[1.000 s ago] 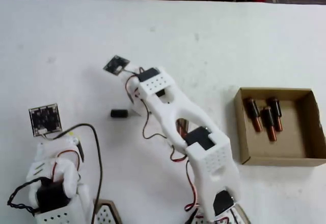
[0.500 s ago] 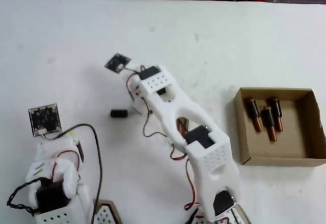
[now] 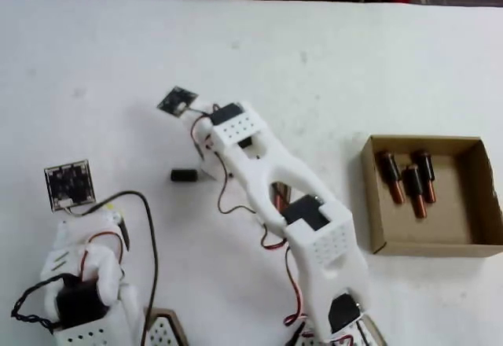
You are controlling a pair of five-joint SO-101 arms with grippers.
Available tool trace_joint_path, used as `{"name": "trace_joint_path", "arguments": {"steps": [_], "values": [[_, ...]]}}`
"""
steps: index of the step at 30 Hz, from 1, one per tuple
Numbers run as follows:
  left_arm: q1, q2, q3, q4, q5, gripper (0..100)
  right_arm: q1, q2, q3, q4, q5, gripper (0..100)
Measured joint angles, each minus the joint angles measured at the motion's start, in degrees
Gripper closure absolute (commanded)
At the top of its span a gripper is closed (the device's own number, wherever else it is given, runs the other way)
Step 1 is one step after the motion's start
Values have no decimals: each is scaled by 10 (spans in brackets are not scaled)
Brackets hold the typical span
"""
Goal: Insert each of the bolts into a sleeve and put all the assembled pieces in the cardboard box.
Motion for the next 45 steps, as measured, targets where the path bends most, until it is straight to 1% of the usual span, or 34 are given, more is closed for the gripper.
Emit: {"name": "trace_joint_path", "arguments": {"steps": [4, 10, 17, 19, 26, 33, 39, 42, 45], "values": [[0, 0, 0, 0, 0, 979, 3, 3, -3, 0, 0, 981], [0, 0, 0, 0, 0, 979, 4, 3, -6, 4, 0, 983], [0, 0, 0, 0, 0, 979, 3, -16, -42, 108, 0, 983], [0, 0, 0, 0, 0, 979, 3, -43, -50, 133, 0, 983], [39, 0, 0, 0, 0, 979, 3, -161, -51, 199, 0, 983], [45, 0, 0, 0, 0, 979, 3, -304, -51, 275, 0, 983], [46, 0, 0, 0, 0, 979, 3, -421, -39, 303, 0, 983], [76, 0, 0, 0, 0, 979, 2, -485, 10, 303, 0, 983], [129, -1, 0, 0, 0, 979, 3, -557, 76, 299, 0, 983]]}}
